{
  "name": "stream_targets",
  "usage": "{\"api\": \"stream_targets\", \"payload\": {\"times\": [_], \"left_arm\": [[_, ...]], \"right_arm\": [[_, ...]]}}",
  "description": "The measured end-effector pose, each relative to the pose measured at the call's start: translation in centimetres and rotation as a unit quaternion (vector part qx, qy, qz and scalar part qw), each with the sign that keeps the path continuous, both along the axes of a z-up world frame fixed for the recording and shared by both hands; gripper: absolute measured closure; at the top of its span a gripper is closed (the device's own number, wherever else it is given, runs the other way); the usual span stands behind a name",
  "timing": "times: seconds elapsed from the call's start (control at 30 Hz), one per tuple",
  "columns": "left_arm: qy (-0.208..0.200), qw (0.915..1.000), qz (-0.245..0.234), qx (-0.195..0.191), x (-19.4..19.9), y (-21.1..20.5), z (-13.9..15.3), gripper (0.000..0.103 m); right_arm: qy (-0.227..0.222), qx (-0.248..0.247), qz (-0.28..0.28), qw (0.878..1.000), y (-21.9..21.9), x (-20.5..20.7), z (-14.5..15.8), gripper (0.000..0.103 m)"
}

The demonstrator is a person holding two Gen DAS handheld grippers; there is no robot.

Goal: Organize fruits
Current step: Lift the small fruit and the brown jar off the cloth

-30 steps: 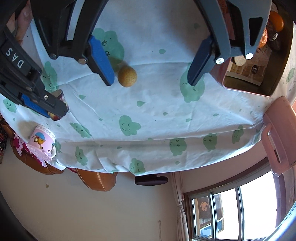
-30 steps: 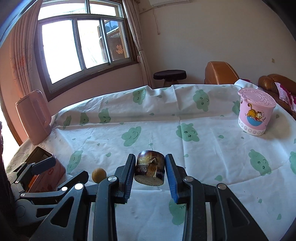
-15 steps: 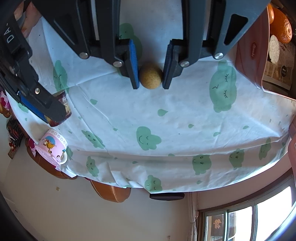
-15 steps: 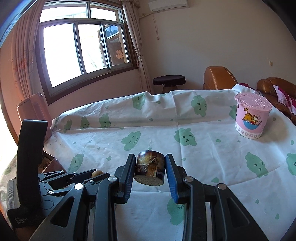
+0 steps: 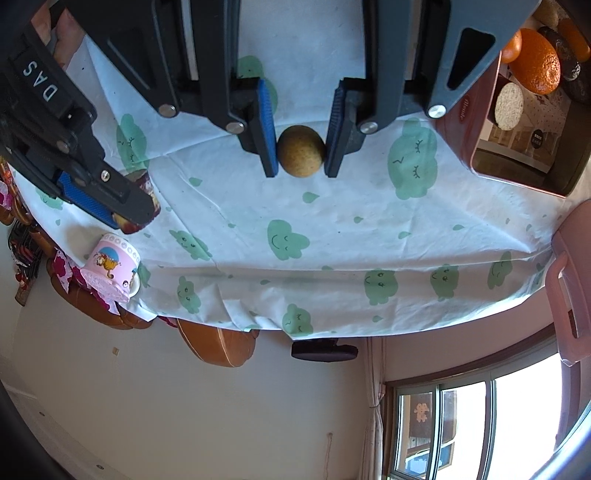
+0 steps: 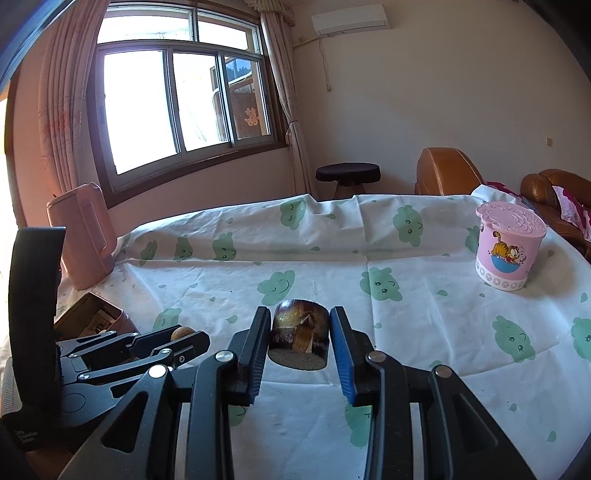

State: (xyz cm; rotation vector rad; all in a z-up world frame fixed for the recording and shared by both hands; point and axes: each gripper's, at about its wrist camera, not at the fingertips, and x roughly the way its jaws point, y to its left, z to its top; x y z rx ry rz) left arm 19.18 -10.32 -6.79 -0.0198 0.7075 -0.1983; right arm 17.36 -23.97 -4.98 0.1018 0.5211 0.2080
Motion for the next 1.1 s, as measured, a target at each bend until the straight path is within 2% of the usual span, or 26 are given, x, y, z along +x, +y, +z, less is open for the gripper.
{"api": "stream_targets", "payload": {"times": [0.23,0.67,1.1], "left_arm": [[-0.027,0.9996,0.006,0.005,-0.9,0.0,0.6,0.076],[-0.054,0.9983,0.019,-0.009,-2.0,0.9,1.1,0.076],[-0.078,0.9966,0.027,-0.006,-3.2,1.2,1.6,0.076]], "right_arm": [[-0.010,-0.001,0.001,1.000,0.1,-0.3,0.2,0.068],[-0.026,0.005,0.004,1.000,-0.1,-1.1,0.4,0.068],[-0.039,0.011,0.007,0.999,-0.3,-2.0,0.6,0.068]]}}
